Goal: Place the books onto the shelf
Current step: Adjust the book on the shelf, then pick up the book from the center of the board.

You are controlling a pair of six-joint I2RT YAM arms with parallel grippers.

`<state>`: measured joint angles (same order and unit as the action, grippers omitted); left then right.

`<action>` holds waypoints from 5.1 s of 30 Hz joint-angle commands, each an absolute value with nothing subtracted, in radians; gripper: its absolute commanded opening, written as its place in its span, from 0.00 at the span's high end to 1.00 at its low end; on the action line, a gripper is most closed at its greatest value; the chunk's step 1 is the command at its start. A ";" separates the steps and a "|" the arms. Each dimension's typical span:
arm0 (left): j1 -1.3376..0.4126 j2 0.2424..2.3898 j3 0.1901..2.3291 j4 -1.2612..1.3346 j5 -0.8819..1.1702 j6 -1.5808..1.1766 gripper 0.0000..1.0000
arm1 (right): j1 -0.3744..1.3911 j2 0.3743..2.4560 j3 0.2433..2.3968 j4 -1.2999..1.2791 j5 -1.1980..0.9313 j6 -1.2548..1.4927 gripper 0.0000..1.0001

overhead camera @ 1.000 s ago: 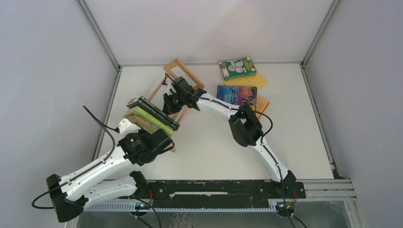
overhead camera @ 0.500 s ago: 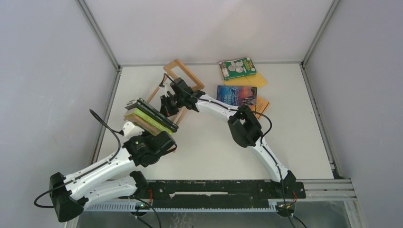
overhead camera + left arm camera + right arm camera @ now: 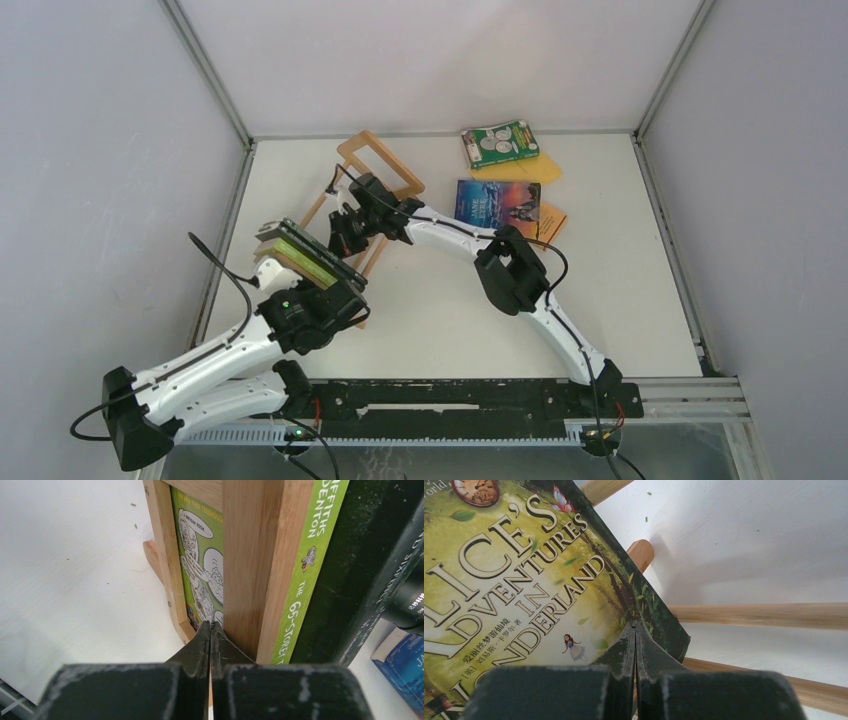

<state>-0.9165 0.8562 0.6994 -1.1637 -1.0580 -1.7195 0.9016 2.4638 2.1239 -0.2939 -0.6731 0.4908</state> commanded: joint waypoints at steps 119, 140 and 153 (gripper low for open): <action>-0.727 2.035 1.721 -0.274 -0.115 -0.506 0.02 | 0.159 1.681 0.456 0.799 -0.111 1.191 0.06; -0.695 2.135 1.728 -0.224 -0.106 -0.548 0.02 | 0.233 1.939 0.469 1.082 0.000 1.303 0.11; -0.685 2.144 1.726 -0.246 -0.099 -0.557 0.03 | 0.232 1.974 0.480 1.136 -0.055 1.295 0.75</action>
<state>-0.6949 2.1704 1.6764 -0.2565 -0.1020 -0.5426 0.2302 1.9606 0.4698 1.1389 -0.0143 1.3254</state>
